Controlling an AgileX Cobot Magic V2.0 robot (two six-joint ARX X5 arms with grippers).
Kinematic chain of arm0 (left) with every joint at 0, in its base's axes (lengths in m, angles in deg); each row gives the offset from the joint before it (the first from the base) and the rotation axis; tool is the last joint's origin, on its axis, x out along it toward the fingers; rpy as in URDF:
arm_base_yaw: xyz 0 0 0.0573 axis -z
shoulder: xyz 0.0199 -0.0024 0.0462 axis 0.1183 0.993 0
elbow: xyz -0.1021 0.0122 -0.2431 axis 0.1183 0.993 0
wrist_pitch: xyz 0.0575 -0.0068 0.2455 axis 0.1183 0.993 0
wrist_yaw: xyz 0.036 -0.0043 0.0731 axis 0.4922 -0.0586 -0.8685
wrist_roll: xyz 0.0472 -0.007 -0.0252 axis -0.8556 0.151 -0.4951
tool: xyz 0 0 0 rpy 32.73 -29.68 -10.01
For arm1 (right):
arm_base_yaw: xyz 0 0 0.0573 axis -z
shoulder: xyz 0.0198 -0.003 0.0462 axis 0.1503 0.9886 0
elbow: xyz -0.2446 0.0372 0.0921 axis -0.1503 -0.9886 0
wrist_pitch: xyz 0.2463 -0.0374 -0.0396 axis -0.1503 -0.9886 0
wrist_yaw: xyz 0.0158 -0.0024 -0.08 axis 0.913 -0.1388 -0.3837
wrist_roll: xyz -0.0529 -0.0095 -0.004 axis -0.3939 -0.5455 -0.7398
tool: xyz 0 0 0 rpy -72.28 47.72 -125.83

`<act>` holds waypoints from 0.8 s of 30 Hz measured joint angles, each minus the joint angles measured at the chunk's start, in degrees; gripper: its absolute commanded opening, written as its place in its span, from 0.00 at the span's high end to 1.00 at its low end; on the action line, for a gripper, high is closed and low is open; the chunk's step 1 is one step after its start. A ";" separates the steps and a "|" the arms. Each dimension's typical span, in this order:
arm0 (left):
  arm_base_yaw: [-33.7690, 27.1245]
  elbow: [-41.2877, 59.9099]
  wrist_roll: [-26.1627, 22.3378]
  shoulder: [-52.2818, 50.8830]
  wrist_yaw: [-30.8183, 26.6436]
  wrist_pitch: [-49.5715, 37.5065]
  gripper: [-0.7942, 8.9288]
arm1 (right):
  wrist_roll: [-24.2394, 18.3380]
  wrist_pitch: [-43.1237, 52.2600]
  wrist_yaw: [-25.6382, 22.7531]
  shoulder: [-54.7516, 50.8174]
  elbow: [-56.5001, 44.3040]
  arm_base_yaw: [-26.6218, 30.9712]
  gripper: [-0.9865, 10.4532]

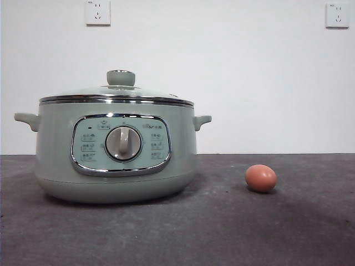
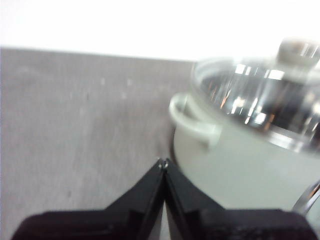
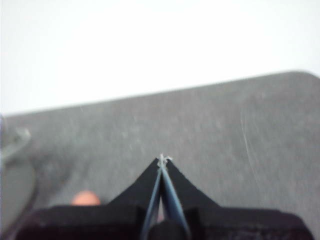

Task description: Pick up the egg,open the lid,put the egg in the pot,close the lid

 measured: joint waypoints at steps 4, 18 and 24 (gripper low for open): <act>0.00 -6.32 0.61 2.27 1.14 2.51 0.93 | 1.03 -0.98 0.70 2.71 5.35 0.00 0.92; 0.00 -33.29 -0.04 18.36 10.62 19.32 0.93 | -2.29 -22.01 10.58 23.67 33.05 0.00 0.92; 0.00 -43.65 -3.48 24.81 13.75 28.92 0.93 | -6.95 -34.27 15.08 32.46 45.59 0.00 0.92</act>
